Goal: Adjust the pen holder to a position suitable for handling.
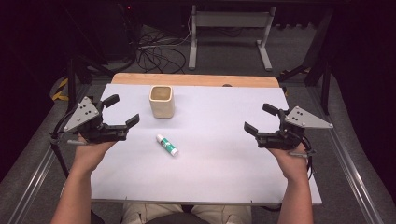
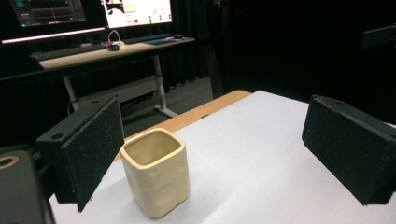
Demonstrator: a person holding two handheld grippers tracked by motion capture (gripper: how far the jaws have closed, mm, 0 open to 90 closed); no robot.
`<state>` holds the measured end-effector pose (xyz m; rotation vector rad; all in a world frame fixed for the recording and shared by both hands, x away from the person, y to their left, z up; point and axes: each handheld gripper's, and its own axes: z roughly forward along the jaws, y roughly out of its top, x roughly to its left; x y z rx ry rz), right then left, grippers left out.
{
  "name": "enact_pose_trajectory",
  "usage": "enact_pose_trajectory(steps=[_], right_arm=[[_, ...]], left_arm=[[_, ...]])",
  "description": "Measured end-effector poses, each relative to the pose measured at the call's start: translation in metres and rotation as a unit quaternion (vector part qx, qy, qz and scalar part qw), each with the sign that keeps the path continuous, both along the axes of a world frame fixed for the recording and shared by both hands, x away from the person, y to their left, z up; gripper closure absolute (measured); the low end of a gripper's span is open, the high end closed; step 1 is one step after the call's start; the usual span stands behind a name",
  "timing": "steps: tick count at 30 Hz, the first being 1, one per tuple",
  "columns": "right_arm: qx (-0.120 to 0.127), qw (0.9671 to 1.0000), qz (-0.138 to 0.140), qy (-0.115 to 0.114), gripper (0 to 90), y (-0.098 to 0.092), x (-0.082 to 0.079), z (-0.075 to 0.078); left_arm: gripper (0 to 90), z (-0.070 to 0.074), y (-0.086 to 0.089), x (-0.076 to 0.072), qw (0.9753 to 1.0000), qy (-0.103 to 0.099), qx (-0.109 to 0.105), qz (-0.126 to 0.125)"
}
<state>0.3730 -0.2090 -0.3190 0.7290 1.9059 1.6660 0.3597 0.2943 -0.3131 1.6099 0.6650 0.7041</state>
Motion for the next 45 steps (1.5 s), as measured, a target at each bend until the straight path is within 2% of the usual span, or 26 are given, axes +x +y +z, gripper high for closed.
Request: enact_pose_trajectory(steps=[6, 9, 13, 18, 25, 36, 40, 45], right_arm=[[-0.016, 0.9996, 0.003, 0.021, 7.5, 0.014, 0.0, 0.001], [-0.023, 0.9991, 0.015, 0.032, 9.3, 0.029, 0.0, 0.002], [-0.033, 0.9982, 0.025, 0.044, 17.1, 0.049, 0.001, 0.003], [-0.048, 0.9962, 0.04, 0.06, 17.6, 0.073, 0.006, 0.002], [-0.071, 0.9919, 0.057, 0.089, 22.3, 0.101, 0.013, 0.0], [-0.109, 0.9867, 0.069, 0.099, 25.4, 0.136, 0.026, -0.003], [-0.126, 0.9835, 0.073, 0.107, 25.7, 0.152, 0.035, -0.008], [-0.135, 0.9809, 0.078, 0.116, 26.0, 0.162, 0.041, -0.014]], left_arm=[[6.6, 0.0, -0.001, -0.002, 1.0, 0.004, 0.003, -0.006], [6.6, 0.0, -0.002, -0.002, 1.0, 0.003, 0.009, -0.002], [6.6, 0.0, -0.001, -0.002, 0.9999, 0.005, 0.009, -0.005], [6.6, -0.001, 0.0, -0.002, 0.9999, 0.008, 0.009, -0.006], [6.6, -0.001, 0.001, -0.001, 0.9999, 0.008, 0.007, -0.008], [6.6, -0.001, 0.002, -0.001, 0.9999, 0.013, 0.003, -0.009], [6.5, -0.001, 0.002, -0.001, 0.9999, 0.014, 0.001, -0.009], [6.5, -0.001, 0.003, -0.001, 0.9998, 0.015, 0.002, -0.009]])
